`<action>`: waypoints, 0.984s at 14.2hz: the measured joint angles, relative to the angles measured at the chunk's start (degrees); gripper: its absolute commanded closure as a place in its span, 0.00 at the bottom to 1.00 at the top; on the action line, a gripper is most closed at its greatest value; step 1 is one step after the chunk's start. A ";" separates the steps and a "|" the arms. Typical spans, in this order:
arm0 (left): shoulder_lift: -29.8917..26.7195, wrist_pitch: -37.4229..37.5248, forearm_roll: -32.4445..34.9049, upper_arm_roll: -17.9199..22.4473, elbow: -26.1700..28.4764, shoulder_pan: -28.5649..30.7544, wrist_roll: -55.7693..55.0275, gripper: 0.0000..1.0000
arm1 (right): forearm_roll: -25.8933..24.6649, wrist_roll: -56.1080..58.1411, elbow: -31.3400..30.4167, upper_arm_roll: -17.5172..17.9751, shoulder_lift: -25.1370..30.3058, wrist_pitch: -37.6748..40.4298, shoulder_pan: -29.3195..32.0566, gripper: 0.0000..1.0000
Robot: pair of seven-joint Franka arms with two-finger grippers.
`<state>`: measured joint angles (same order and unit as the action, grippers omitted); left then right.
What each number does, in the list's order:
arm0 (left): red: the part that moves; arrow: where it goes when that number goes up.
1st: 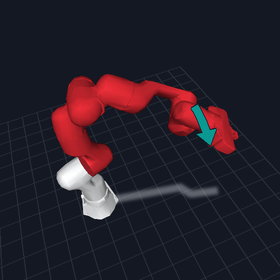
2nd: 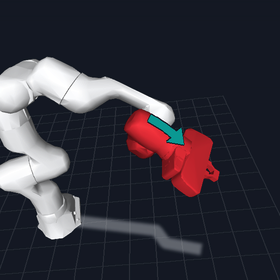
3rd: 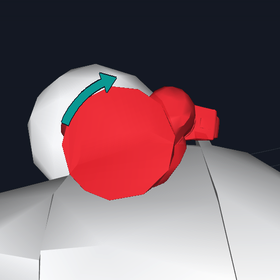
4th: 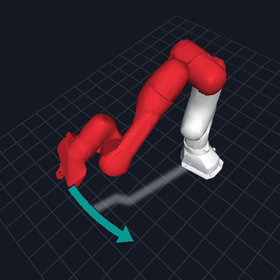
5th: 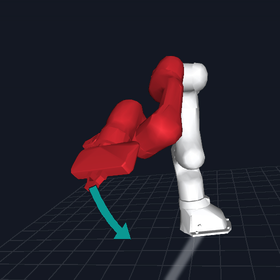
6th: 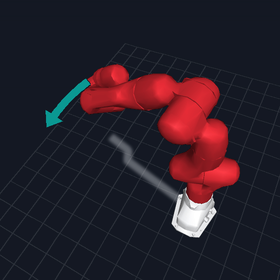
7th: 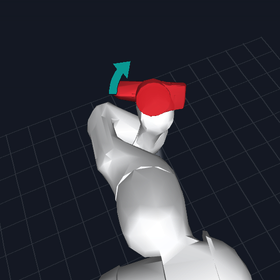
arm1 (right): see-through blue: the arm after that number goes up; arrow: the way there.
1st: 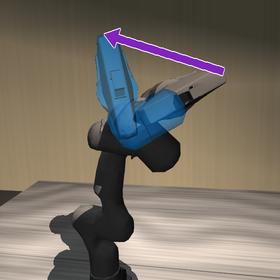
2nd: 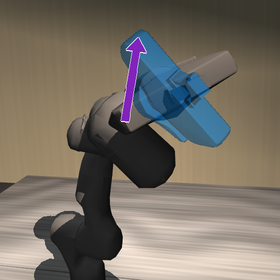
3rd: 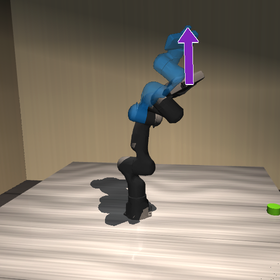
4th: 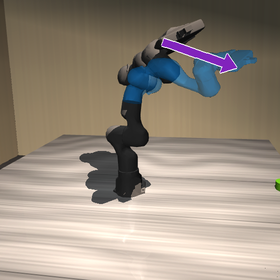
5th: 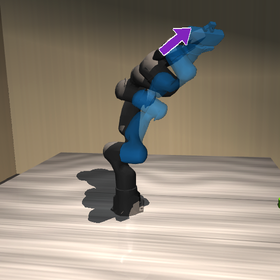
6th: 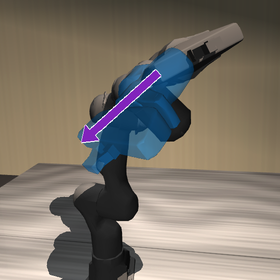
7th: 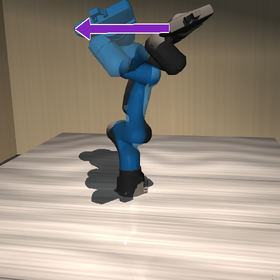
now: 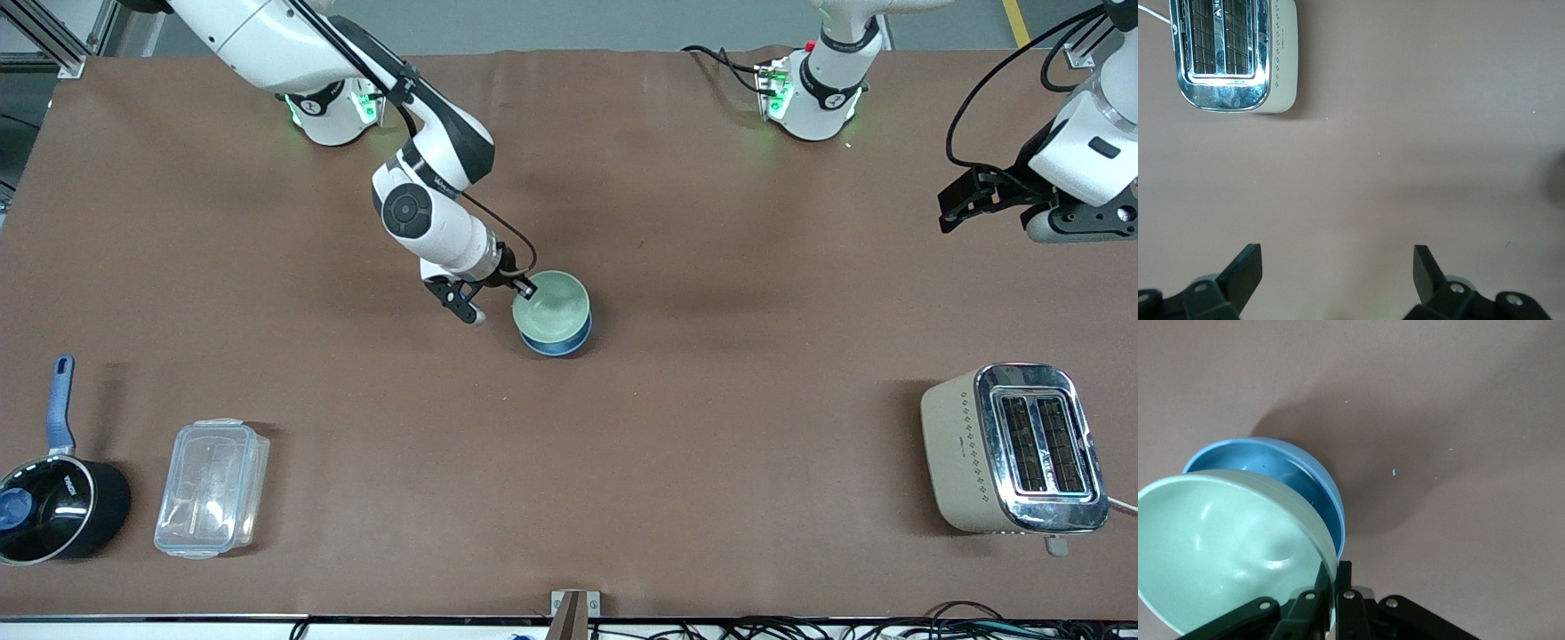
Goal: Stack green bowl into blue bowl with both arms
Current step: 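Carry the green bowl with the right gripper and lower it into the blue bowl, then open the right gripper and draw it back from the bowls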
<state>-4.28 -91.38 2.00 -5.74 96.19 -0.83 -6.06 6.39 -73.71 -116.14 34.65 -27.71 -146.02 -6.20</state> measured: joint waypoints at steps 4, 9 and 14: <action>-0.11 0.00 0.00 0.08 -0.02 0.01 0.00 0.00 | -0.54 -0.02 0.04 -0.03 -0.74 -1.77 -0.02 0.94; -0.14 0.03 0.00 0.17 -0.39 0.03 0.00 0.00 | -2.39 -0.08 0.12 -0.07 -1.59 -1.98 -0.01 0.93; -0.07 0.03 0.00 0.18 -0.90 0.03 0.00 0.00 | -2.51 -0.09 0.91 -0.07 -1.72 -2.06 -0.01 0.92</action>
<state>-4.35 -91.35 2.00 -5.57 95.29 -0.80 -6.06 3.87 -73.80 -115.24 34.59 -29.43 -148.07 -6.21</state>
